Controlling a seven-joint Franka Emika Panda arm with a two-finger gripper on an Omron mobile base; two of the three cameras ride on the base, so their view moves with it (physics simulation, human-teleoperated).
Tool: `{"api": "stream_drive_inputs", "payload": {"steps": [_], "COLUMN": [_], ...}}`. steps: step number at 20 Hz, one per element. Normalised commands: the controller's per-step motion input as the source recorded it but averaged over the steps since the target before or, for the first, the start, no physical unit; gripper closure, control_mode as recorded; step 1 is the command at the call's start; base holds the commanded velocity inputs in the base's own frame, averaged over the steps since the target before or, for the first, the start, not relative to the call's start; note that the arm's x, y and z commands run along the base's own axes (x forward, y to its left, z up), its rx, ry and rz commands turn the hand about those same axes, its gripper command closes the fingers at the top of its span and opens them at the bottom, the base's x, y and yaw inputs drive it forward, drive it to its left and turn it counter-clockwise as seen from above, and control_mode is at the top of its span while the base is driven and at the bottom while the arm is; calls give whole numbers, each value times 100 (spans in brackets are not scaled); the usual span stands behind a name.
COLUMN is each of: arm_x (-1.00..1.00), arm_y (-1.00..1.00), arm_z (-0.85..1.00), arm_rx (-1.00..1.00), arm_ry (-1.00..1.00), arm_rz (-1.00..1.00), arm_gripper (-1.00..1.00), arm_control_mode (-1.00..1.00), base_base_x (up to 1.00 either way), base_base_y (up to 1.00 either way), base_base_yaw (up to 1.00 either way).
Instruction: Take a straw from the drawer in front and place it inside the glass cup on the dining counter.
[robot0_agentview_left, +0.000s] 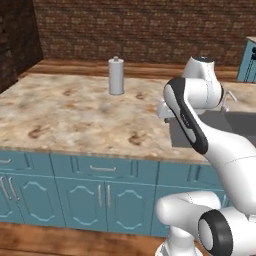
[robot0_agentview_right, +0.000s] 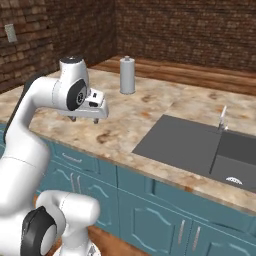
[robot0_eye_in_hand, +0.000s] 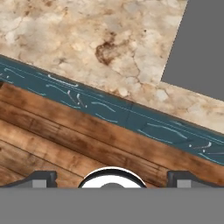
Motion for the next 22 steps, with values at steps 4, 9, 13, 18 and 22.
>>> {"api": "stream_drive_inputs", "payload": {"steps": [4,9,13,18,22], "arm_x": [0,0,-20,-25,-19], "arm_y": [0,0,42,99,100], "arm_z": [0,0,-38,-41,-41], "arm_rx": [0,0,-3,-16,-24], "arm_ry": [0,0,7,4,0], "arm_rz": [0,0,6,3,1], "arm_gripper": [-100,-100,-100,-100,-100], "arm_control_mode": [100,100,-100,-100,-100], "base_base_x": [-6,-9,0,0,0], "base_base_y": [-53,-28,0,0,0], "base_base_yaw": [28,20,0,0,0]}}
